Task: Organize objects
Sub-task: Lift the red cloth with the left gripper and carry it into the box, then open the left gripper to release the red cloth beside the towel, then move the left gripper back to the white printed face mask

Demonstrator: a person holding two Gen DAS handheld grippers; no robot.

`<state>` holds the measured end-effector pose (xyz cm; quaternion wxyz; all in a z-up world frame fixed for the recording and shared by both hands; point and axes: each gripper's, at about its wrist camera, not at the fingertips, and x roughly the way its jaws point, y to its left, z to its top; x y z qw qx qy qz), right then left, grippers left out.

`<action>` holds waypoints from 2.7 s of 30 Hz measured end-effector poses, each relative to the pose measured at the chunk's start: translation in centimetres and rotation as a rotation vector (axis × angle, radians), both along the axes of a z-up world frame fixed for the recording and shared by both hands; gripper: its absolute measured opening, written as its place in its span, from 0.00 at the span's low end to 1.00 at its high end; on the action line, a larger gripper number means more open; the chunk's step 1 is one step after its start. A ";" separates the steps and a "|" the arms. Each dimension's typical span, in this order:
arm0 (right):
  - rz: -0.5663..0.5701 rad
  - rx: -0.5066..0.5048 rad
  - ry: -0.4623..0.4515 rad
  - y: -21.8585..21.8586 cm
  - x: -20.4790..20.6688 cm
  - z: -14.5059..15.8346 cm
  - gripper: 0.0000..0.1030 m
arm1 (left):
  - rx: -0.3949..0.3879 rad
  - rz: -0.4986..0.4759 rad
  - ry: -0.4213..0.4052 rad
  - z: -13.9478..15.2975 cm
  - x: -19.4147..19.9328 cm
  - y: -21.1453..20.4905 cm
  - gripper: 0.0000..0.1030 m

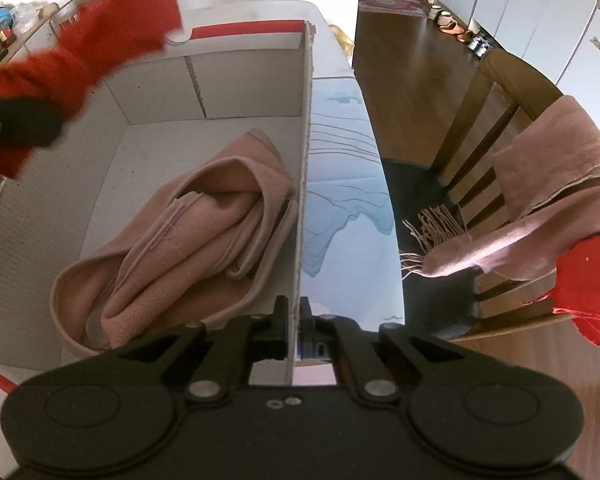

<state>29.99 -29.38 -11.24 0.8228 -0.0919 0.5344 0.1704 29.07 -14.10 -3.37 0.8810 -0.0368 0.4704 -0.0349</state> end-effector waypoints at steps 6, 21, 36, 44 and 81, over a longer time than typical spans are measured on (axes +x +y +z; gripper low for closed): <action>0.003 0.003 0.001 -0.1 0.0 0.0 0.02 | 0.049 0.006 0.067 -3.1 1.3 -0.5 0.35; 0.001 0.002 0.000 0.0 0.0 0.0 0.02 | 0.144 -0.037 0.191 -8.0 2.9 -1.0 0.35; -0.009 0.003 0.004 -0.1 0.1 0.0 0.02 | 0.149 -0.107 0.210 -8.8 2.7 -1.1 0.61; -0.018 -0.005 0.004 0.1 0.1 -0.1 0.02 | 0.126 -0.132 0.155 -6.8 1.0 -1.0 0.65; 0.013 -0.033 -0.010 0.4 -0.4 1.5 0.02 | 0.055 0.179 -0.013 -0.9 -12.5 13.5 0.69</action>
